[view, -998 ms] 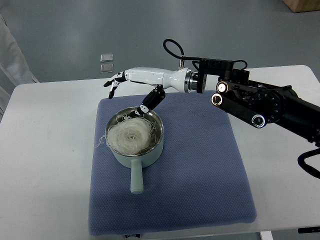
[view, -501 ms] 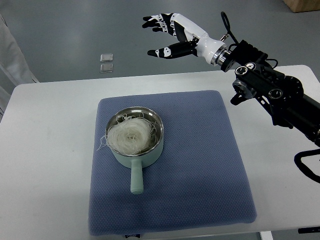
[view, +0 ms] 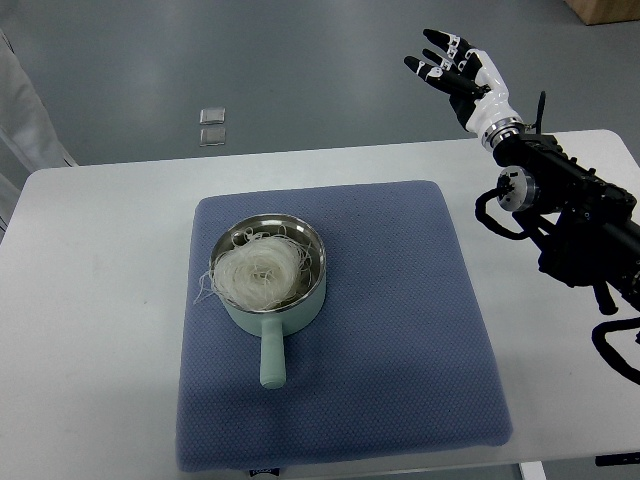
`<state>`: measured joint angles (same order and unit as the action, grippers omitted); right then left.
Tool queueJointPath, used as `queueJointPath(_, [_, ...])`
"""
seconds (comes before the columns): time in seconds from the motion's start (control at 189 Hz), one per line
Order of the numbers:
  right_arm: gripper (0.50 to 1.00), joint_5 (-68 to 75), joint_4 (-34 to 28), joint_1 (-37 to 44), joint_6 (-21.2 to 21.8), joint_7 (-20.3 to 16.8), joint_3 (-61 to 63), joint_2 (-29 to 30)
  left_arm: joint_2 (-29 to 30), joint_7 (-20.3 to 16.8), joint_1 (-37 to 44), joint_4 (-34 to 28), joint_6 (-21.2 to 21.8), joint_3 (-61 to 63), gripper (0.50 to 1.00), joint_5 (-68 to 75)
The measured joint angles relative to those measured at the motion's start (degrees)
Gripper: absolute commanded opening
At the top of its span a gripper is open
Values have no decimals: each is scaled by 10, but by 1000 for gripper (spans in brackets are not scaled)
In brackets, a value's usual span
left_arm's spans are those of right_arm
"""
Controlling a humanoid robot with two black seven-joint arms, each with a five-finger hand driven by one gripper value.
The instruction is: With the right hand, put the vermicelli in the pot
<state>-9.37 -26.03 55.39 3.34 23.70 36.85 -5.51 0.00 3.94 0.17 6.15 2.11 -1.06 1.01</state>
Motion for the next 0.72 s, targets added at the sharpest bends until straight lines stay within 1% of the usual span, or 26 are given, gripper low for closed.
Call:
queueJointPath(0.243, [897,50,2,-10,-5,1,-1,4,0,0,0,0,0,0,1000,0])
queueJointPath(0.29, [917,51,2,-14,-8,3,-1,4,0,0,0,0,0,0,1000,0])
queueJointPath(0.554, [919,52,1,-27,-41,8,1,15,0,0,0,0,0,0,1000,0])
queueJointPath(0.723, [917,52,1,-32,-47,9,2,17,0,0,0,0,0,0,1000,0])
